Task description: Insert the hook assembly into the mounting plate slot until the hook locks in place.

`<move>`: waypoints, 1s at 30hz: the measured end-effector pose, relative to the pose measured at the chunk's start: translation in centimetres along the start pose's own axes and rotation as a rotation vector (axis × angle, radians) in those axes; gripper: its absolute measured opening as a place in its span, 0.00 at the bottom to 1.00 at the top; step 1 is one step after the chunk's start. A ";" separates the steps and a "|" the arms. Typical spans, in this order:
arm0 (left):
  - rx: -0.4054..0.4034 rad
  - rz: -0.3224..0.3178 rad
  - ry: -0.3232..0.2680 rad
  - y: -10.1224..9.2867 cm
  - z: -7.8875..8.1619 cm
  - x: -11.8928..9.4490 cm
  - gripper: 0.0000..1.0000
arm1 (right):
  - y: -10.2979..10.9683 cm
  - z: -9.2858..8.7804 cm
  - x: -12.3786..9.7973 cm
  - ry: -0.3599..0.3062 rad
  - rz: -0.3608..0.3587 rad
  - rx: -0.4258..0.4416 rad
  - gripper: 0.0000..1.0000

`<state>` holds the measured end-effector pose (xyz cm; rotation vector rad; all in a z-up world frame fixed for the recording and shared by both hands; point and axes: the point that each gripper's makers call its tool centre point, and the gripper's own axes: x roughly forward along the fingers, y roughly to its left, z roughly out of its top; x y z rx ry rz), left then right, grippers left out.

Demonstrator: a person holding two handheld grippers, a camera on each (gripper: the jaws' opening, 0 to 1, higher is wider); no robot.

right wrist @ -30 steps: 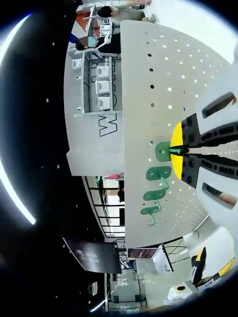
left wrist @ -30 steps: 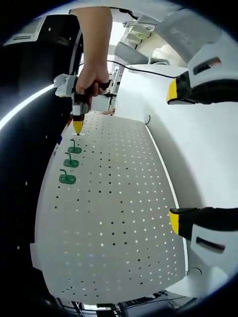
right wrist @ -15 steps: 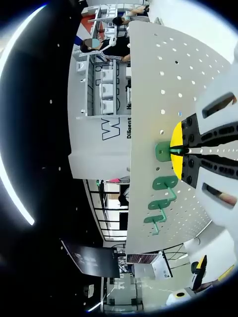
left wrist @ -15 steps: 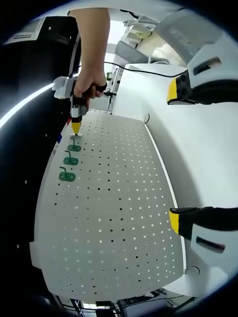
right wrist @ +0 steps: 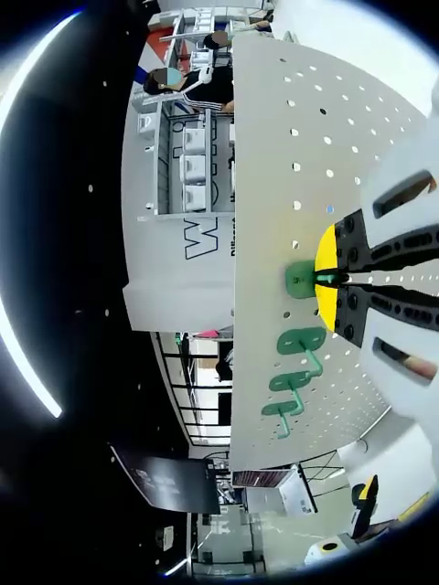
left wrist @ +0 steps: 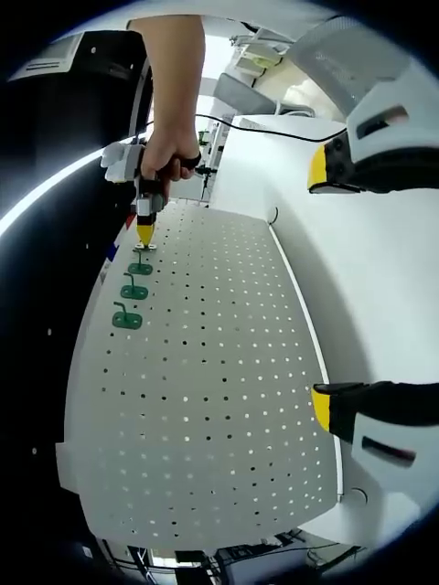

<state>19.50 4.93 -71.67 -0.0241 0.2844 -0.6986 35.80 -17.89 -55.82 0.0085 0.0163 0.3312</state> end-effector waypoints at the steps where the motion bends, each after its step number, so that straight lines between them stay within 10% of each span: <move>1: -0.001 -0.001 -0.001 0.0 0.0 0.0 0.87 | 0.0 0.0 0.0 0.000 -0.001 0.000 0.00; 30: -0.018 0.005 0.010 0.2 -0.8 -0.4 0.86 | 0.2 0.3 0.5 -0.002 -0.050 0.063 0.00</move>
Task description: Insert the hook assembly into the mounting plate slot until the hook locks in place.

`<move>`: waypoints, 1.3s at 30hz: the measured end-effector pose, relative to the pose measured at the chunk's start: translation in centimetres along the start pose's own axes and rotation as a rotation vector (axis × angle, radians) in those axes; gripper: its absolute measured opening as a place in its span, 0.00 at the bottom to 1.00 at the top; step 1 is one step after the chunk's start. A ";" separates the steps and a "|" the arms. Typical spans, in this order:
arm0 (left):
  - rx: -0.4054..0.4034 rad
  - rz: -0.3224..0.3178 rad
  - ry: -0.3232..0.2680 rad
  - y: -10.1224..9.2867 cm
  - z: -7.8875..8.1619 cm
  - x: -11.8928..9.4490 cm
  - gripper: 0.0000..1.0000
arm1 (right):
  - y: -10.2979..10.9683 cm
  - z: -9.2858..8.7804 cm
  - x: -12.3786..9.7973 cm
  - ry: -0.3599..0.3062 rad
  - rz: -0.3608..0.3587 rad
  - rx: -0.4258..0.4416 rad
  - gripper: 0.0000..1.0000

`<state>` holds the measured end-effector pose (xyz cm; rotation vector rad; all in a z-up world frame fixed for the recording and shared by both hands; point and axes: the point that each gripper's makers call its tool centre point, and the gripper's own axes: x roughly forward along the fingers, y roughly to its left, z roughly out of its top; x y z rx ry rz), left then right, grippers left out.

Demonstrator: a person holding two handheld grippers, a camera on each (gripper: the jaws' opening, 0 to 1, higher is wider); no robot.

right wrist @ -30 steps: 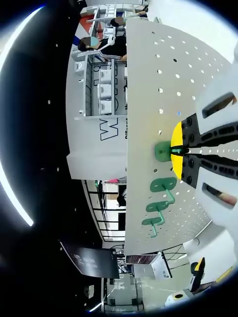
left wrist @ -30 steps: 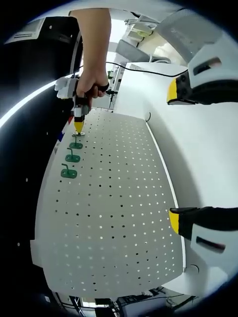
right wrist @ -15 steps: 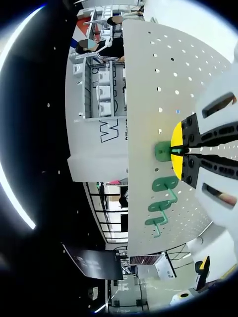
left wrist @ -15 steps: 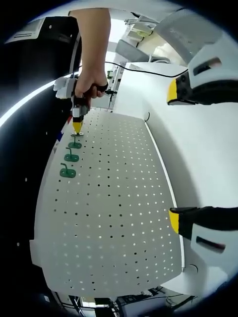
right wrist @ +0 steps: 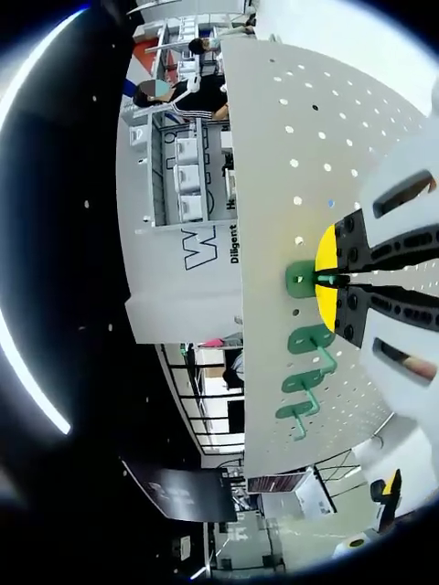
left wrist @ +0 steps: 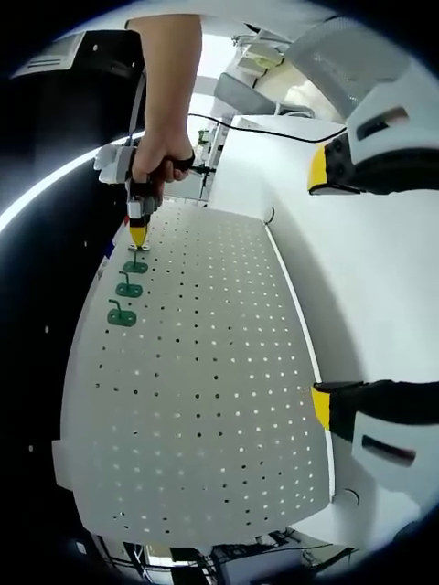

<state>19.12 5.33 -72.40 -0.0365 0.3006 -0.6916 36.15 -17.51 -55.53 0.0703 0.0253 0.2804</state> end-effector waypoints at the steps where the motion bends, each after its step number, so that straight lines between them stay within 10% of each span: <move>1: 0.000 0.000 -0.001 0.0 0.0 0.0 0.86 | 0.0 0.0 0.0 -0.001 -0.002 0.004 0.00; 22: -0.009 0.000 0.000 -0.1 -0.2 -0.1 0.84 | 0.1 -0.5 0.4 -0.057 -0.178 -0.115 0.01; 29: -0.015 0.005 -0.007 0.1 0.0 -0.3 0.84 | -0.2 -0.5 0.4 -0.072 -0.144 0.046 0.02; 39: -0.018 0.001 -0.007 0.0 0.0 -0.2 0.83 | 0.0 -0.5 0.2 -0.059 -0.127 -0.038 0.03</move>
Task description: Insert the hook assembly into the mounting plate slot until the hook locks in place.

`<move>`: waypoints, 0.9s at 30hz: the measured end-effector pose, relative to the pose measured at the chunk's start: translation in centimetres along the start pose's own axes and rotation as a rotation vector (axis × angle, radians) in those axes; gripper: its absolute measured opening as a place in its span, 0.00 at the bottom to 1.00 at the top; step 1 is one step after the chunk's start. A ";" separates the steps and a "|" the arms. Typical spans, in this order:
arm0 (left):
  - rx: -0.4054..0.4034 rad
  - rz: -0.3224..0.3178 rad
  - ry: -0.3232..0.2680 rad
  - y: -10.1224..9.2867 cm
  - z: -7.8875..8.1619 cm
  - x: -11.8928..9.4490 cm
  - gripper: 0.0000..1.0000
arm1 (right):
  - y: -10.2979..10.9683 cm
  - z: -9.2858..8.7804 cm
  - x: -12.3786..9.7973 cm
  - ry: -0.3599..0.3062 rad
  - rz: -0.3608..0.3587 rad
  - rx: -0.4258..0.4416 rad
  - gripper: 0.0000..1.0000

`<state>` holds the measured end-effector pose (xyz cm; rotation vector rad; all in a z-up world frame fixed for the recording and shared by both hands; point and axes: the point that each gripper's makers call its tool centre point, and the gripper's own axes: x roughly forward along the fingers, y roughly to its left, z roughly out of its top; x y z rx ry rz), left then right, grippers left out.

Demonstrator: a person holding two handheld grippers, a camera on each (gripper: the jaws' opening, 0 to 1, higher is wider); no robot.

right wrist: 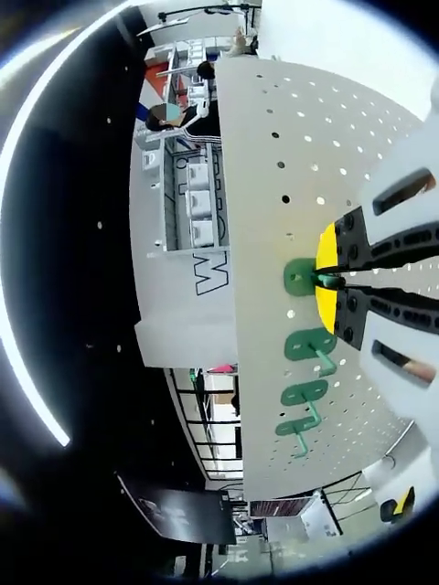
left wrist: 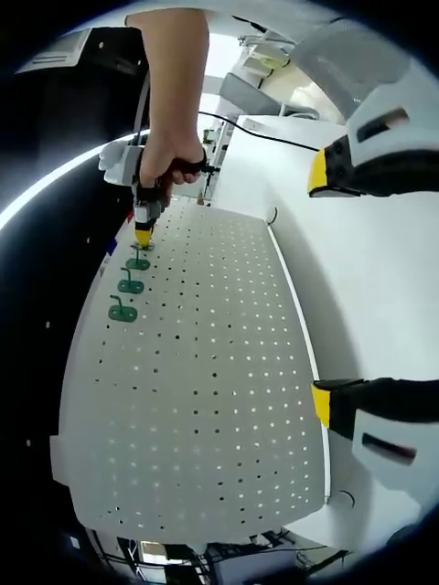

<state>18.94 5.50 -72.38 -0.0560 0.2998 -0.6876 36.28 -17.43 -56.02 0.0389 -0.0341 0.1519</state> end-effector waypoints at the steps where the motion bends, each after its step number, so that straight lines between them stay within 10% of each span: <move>1: -0.001 0.000 -0.002 0.0 0.0 0.0 0.83 | 0.0 0.0 0.0 0.001 0.003 -0.008 0.03; 27: -0.009 0.004 -0.026 0.3 0.7 0.1 0.85 | 1.6 -3.2 -1.5 0.057 0.157 -0.094 0.54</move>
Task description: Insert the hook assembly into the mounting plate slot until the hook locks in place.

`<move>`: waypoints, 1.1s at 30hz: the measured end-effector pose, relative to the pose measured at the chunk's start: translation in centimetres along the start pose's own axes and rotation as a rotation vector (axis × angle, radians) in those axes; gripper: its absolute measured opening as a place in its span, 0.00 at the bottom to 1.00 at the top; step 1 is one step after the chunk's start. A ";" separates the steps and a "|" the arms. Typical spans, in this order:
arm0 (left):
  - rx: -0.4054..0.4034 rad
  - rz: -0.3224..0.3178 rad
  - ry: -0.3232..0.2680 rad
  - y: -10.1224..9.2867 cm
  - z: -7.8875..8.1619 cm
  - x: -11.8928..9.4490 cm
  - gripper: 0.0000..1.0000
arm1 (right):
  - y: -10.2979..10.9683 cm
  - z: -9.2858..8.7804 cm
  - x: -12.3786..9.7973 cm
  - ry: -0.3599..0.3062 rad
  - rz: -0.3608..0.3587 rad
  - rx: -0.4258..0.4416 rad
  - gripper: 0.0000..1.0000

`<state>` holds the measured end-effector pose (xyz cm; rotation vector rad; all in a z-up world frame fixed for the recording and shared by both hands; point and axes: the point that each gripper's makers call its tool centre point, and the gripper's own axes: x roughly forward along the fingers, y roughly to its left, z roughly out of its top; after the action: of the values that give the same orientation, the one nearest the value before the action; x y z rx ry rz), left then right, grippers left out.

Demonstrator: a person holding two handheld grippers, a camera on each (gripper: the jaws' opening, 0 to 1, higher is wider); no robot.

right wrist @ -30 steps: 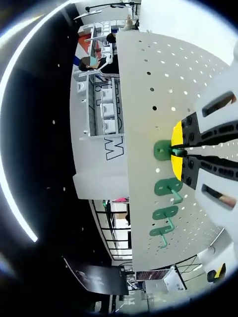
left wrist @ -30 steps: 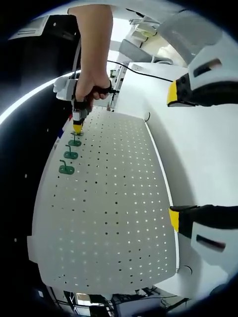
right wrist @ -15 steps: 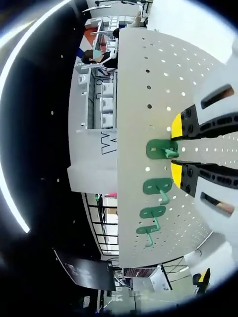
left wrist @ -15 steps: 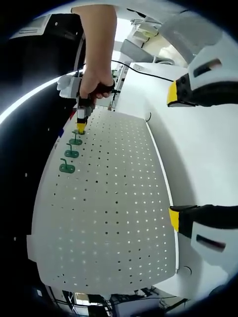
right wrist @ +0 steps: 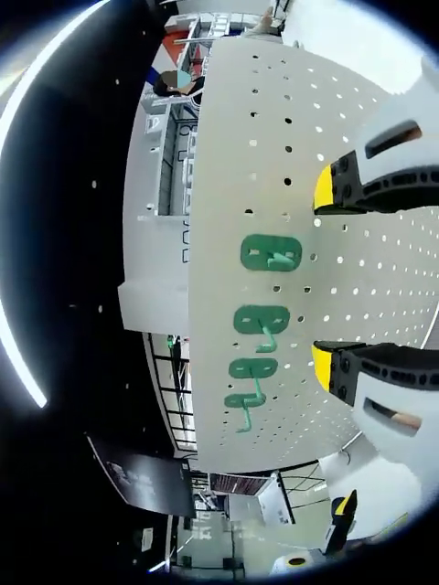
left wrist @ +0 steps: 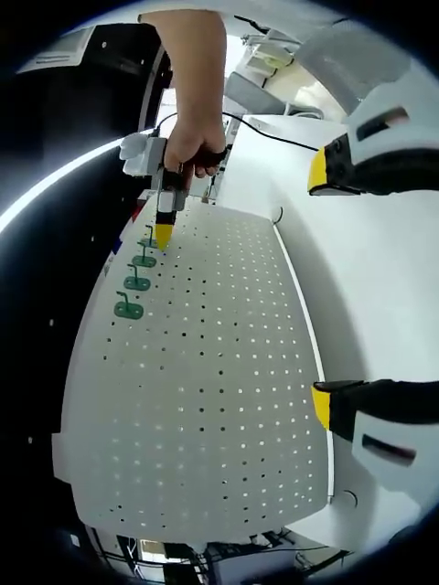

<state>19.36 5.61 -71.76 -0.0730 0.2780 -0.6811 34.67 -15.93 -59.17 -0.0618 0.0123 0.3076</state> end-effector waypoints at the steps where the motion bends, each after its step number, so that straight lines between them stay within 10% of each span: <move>1: 0.002 0.001 0.000 0.1 0.0 0.0 0.85 | 0.0 0.0 0.0 0.000 0.001 0.002 0.54; 33: 0.053 0.028 -0.050 0.5 2.0 -0.2 0.85 | 1.0 -0.4 -4.4 -0.084 0.076 0.048 0.56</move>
<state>20.08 6.06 -69.90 -0.0358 0.2130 -0.6574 30.18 -16.37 -59.57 -0.0010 -0.0617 0.3851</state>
